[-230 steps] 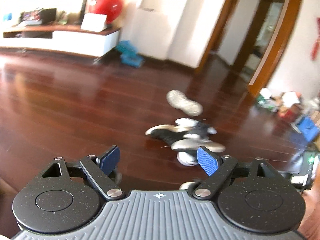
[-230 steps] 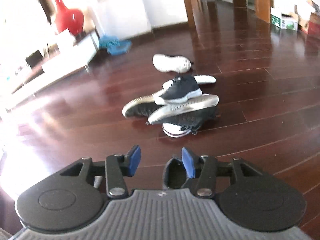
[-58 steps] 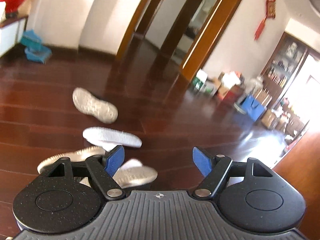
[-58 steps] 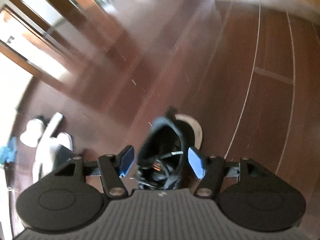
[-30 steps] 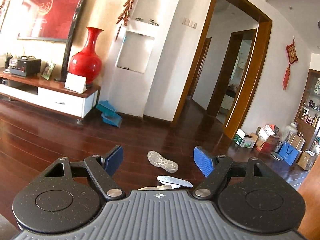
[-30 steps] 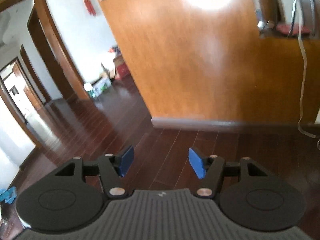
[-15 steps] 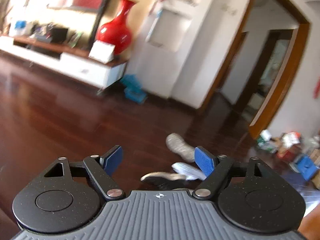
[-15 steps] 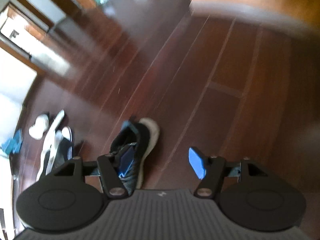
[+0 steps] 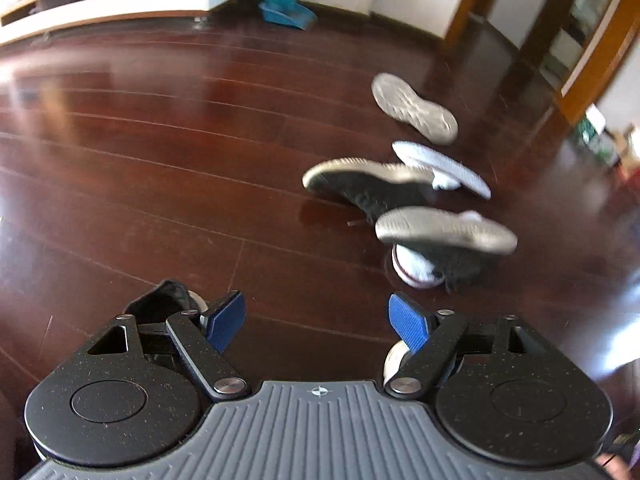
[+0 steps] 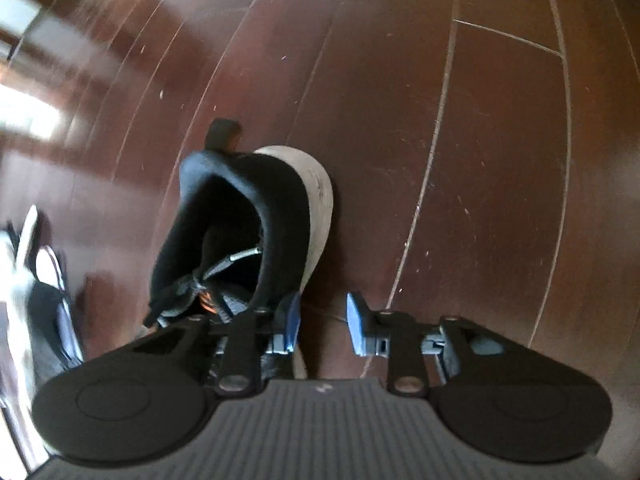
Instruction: Organize scattered shoes
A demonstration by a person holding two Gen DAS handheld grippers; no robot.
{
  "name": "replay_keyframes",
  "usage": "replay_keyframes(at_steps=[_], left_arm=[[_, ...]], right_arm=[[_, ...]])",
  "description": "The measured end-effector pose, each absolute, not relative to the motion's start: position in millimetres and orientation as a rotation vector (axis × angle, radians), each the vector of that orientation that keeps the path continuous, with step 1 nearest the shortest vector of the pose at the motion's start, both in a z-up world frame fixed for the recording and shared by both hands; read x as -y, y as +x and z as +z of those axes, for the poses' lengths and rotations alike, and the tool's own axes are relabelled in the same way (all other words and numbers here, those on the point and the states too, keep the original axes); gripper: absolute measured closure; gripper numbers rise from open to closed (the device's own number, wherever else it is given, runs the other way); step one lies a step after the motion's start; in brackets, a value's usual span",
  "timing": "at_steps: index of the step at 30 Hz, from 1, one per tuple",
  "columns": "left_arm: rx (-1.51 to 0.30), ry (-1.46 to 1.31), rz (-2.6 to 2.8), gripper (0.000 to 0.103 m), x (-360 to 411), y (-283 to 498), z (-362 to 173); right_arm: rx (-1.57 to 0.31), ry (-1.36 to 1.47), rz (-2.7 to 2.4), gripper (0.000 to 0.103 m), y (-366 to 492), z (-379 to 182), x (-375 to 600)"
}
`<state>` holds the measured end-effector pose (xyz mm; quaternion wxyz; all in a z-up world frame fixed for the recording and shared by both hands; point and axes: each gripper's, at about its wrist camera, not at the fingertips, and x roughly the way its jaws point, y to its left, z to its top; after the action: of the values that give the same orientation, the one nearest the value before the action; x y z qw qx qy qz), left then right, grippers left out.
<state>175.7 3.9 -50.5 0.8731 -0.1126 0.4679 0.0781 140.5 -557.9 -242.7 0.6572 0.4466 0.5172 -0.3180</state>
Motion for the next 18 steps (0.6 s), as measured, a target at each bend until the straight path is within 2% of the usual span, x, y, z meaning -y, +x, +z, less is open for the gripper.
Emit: replay_keyframes(at_steps=[6,16,18], left_arm=[[-1.033,-0.141,0.156,0.019,6.3,151.9,-74.6],[-1.187,-0.176,0.134,0.019,21.0,122.6,-97.0],[-1.208,-0.181,0.137,0.019,23.2,119.5,-102.5]], right_arm=[[-1.088,1.022,-0.705,0.072,131.1,-220.0,564.2],[-1.148,1.014,-0.767,0.069,166.9,-269.7,555.1],[-1.179,0.941,-0.76,0.075,174.0,-274.6,553.4]])
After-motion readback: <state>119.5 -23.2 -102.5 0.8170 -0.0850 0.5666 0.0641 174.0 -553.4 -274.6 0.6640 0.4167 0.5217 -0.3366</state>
